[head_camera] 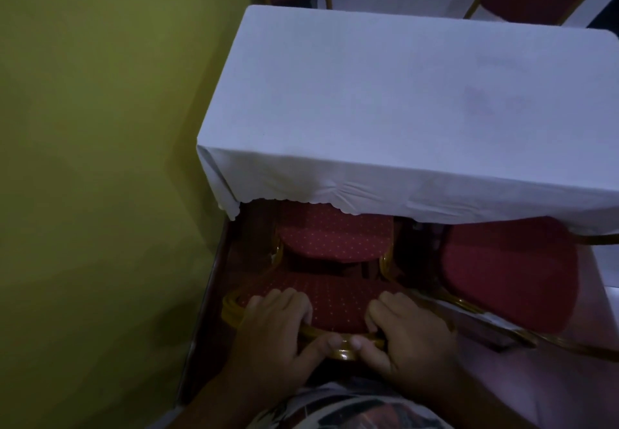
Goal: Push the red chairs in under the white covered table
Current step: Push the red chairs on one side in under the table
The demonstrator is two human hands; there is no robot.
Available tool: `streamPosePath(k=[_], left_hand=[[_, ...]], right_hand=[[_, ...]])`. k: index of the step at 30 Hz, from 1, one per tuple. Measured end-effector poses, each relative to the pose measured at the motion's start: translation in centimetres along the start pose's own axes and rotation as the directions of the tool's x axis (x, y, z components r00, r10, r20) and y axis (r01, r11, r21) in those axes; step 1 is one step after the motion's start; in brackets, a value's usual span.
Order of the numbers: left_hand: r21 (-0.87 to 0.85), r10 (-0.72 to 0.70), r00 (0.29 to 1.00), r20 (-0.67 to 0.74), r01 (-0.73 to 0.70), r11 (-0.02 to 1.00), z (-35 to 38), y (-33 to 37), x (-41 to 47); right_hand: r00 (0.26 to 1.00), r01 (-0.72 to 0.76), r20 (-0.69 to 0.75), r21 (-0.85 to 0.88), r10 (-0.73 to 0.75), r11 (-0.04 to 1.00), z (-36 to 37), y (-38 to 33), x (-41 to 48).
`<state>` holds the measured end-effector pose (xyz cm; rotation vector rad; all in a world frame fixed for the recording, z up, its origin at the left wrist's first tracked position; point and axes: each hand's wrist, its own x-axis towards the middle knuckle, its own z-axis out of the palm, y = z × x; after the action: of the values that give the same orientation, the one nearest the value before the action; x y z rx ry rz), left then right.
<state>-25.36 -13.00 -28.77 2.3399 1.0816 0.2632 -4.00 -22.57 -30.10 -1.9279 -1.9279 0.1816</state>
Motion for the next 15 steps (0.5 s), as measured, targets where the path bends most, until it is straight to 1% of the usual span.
streamPosePath(k=[3,7,12,15], left_hand=[[-0.005,-0.004,1.0,-0.022,0.003,1.0,-0.2,-0.1,0.2],[0.017,0.001,1.0,-0.008,-0.001,1.0,-0.4,-0.2,0.5],[0.013,-0.015,1.0,0.009,0.015,1.0,-0.7,0.4,0.5],[-0.001,0.013,1.0,0.011,-0.013,1.0,-0.7,1.9,0.9]], right_hand=[[1.0,-0.016,0.011,0.018,0.016,1.0,0.1,-0.1,0.2],[1.0,-0.024,0.008,0.03,0.023,0.999,0.1,-0.2,0.3],[0.992,-0.059,0.118,0.079,0.049,0.995,-0.7,0.2,0.3],[0.987,-0.097,0.14,0.09,0.083,0.991,-2.3,1.1,0.1]])
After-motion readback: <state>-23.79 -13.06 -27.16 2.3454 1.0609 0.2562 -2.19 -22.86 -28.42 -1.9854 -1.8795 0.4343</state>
